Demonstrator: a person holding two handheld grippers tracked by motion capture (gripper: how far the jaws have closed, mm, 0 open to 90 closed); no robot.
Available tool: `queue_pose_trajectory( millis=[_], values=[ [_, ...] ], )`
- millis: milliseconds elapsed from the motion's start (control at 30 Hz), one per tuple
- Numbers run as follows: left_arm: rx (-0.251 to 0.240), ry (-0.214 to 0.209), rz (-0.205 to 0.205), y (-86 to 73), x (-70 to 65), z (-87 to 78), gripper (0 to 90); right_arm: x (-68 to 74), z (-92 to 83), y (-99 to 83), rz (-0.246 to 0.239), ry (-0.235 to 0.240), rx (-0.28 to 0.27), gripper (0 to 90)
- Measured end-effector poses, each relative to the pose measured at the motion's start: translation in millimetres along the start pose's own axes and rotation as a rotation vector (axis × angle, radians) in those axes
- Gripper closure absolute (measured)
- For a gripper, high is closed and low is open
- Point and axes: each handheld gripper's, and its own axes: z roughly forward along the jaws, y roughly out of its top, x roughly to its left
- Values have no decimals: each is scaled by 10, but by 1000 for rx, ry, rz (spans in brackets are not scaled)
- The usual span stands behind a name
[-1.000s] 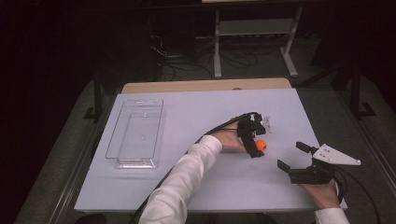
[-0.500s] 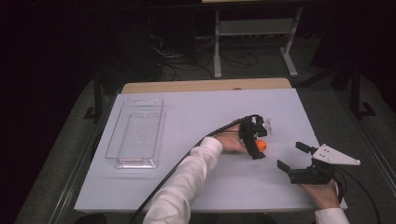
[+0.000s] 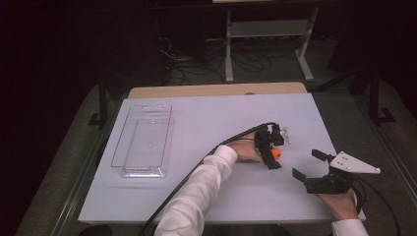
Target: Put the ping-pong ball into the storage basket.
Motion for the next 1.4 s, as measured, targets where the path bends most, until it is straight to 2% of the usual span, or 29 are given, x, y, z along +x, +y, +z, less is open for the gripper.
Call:
queue_pose_trajectory(
  millis=[67, 167, 267, 600, 800, 967, 1100, 1400],
  values=[
    [-8, 10, 3, 14, -2, -10, 65, 1, 1, 0, -1, 0, 1, 0],
    [-6, 14, 1, 29, -2, -11, 143, 2, -1, 1, -1, -1, 0, 0],
    [1, 12, -11, 30, -2, 1, 155, 0, -3, 1, 0, 0, -2, 0],
    [20, 40, -9, 28, -6, 8, 321, -2, -5, 1, -2, -1, -3, 0],
    [37, 50, -16, 18, -9, 23, 363, -3, -8, 0, 0, -1, -4, 0],
    [43, 66, -17, 18, -12, 35, 461, -2, -10, 0, -1, -2, -4, 0],
    [45, 61, -20, 17, -7, 29, 502, -3, -10, -2, 0, -2, -3, 0],
    [37, 58, -17, 24, -13, -15, 507, 1, -7, -2, -2, -2, 1, 0]
  ],
)
